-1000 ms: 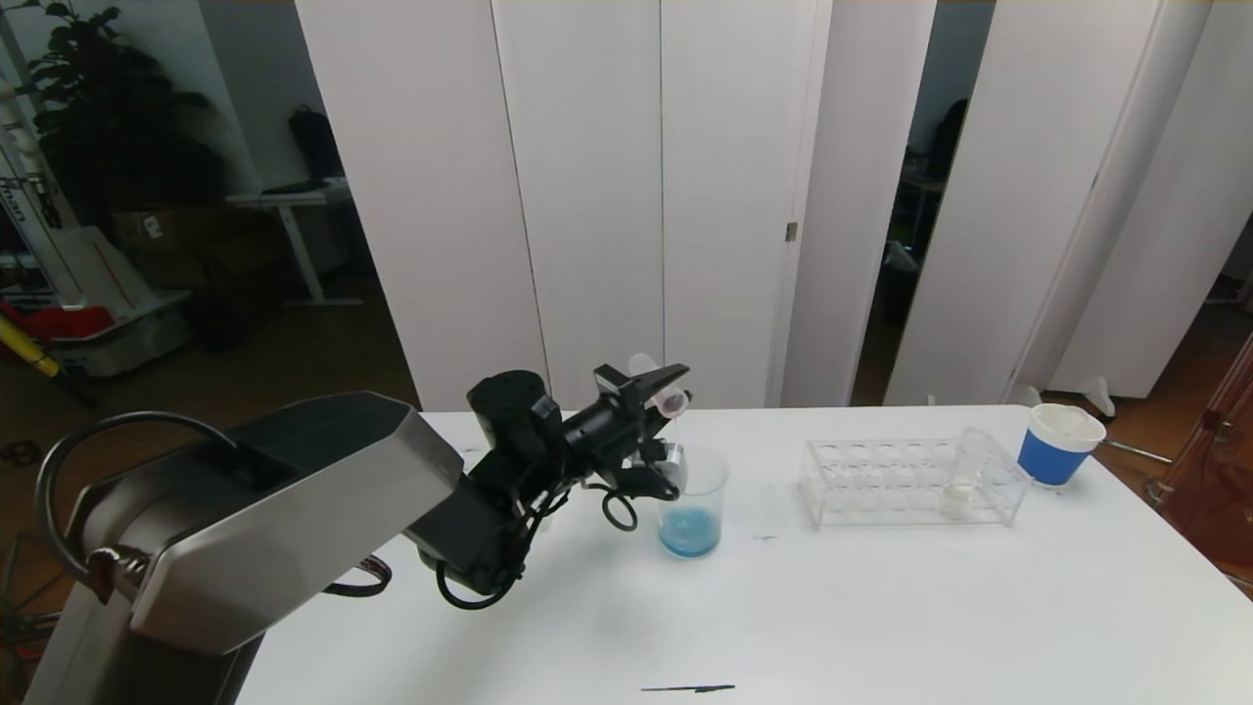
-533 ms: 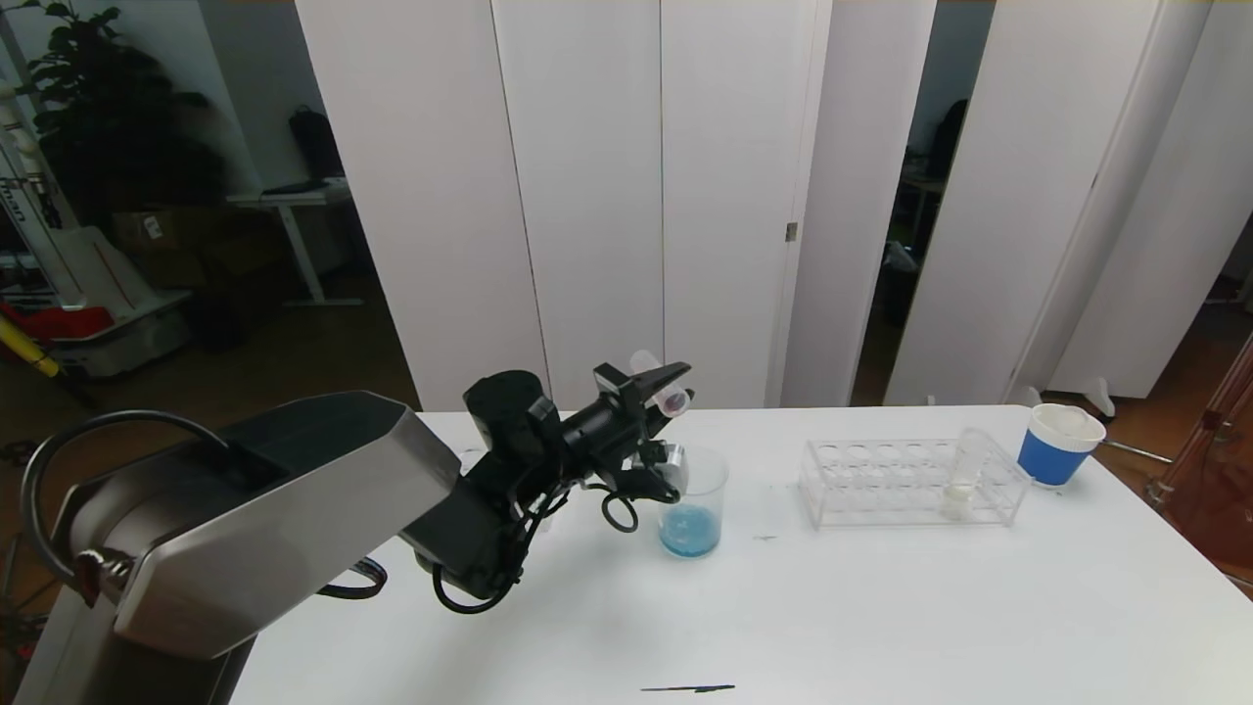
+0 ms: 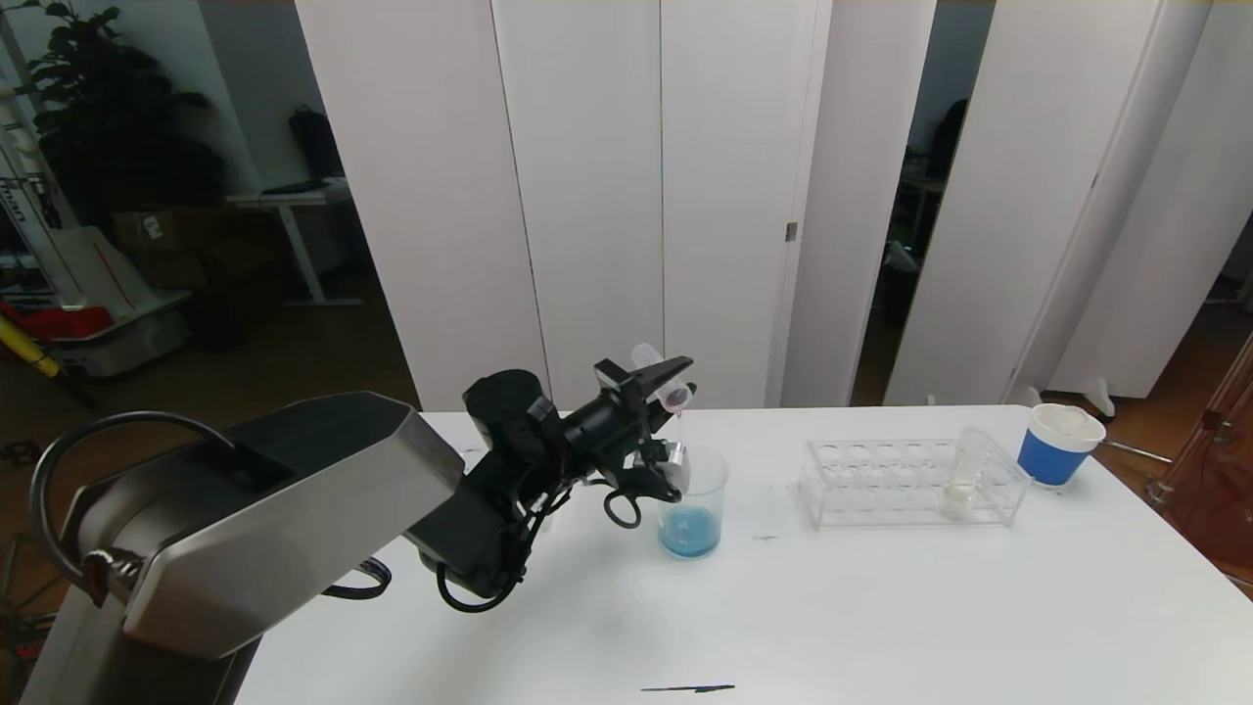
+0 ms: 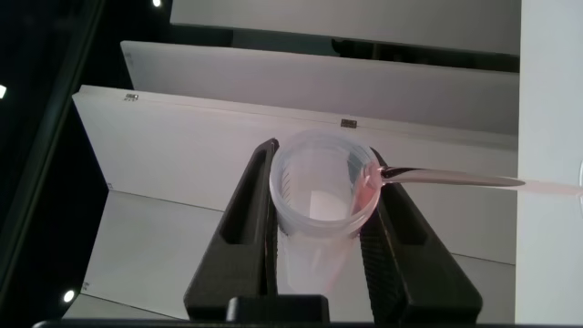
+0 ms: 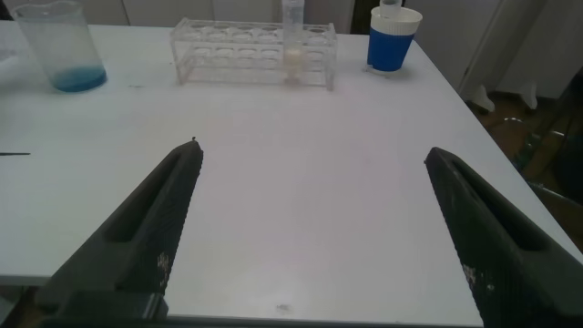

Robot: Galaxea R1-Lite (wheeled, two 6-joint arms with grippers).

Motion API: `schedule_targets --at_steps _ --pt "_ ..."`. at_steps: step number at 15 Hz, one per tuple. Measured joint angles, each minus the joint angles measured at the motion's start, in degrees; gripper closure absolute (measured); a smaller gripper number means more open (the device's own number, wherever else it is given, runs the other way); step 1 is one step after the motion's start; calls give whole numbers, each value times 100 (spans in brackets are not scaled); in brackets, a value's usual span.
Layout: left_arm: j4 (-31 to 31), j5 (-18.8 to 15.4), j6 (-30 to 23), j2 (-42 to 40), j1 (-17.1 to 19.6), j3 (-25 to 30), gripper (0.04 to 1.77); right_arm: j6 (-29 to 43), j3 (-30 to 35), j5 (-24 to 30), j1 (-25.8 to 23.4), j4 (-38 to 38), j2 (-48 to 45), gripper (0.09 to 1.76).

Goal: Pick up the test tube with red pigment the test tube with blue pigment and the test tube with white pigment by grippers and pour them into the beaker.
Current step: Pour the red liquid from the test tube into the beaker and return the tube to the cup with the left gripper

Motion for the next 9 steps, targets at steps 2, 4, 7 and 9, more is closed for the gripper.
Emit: schedule_targets --at_steps 2,4,7,9 --pt "-52 0 24 11 7 -1 121 0 0 2 0 0 0 10" --pt "-76 -2 32 22 -6 -1 121 0 0 2 0 0 0 10" --pt "-172 -11 38 45 -6 -15 121 0 0 0 0 0 0 10" --pt "-243 -16 79 63 -6 -34 121 0 0 0 0 0 0 10"
